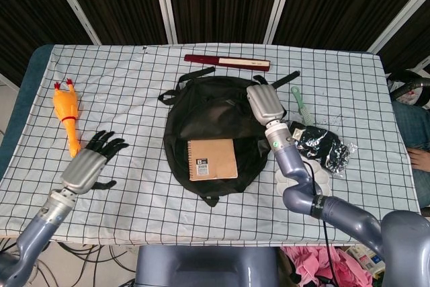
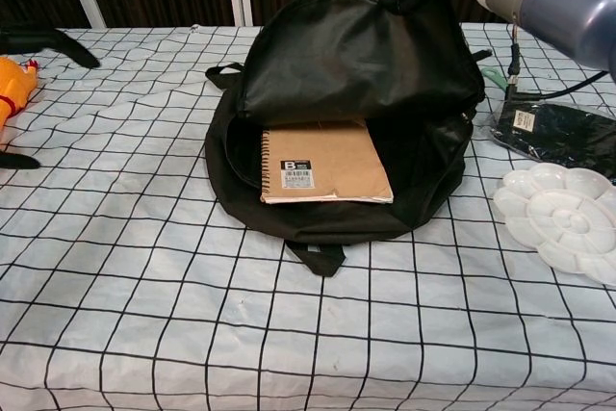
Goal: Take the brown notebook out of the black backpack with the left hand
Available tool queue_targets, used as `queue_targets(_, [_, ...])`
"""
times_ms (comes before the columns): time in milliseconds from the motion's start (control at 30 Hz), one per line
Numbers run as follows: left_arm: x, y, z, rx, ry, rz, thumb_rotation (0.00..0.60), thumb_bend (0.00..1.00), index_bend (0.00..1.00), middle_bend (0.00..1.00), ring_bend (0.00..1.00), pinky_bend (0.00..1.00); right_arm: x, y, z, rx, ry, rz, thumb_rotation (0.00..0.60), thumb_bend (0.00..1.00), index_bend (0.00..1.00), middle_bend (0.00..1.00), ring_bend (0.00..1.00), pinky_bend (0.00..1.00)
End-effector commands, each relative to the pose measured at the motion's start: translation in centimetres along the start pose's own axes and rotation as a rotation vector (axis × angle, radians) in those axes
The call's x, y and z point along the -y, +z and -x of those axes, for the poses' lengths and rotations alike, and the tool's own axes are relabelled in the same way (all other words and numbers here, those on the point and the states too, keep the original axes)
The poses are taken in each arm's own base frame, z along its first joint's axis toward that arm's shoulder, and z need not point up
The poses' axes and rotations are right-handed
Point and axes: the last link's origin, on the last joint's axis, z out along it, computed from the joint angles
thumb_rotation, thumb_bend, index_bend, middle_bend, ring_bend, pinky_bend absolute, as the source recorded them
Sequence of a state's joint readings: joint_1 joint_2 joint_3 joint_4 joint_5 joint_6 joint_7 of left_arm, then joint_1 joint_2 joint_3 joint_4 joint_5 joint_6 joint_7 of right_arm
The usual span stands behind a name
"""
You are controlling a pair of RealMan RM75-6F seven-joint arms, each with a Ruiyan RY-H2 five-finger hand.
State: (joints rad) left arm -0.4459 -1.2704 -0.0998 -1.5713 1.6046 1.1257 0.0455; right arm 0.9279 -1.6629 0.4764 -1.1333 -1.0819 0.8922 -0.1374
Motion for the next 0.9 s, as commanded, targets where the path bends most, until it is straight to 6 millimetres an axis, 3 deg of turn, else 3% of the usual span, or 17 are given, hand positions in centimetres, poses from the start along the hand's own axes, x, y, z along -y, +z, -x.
queue_targets(33, [-2.0,3.2,1.1,0.01,-0.018,0.086,0.6,0.05,0.19,0.17,0.0,0.0,-0.2,0.0,-0.3,-0.009,0.004,0.012,0.6,0.42,0.74,0.65,0.38,0.16])
queue_targets(467, [-4.9,8.5,3.3,0.05,-0.128,0.195,0.6,0.05,0.19,0.2,0.01,0.0,-0.1,-0.7,-0.4,-0.015,-0.037,0.008,0.6,0.42,0.74,0.65,0.38,0.16])
queue_targets(900, [-6.2,9.5,5.4,0.083,-0.133,0.262,0.6,0.05,0.22,0.24,0.03,0.02,-0.5,-0.9,-0.6,-0.036,-0.029,0.032,0.6,0.42,0.74,0.65,0.38,0.16])
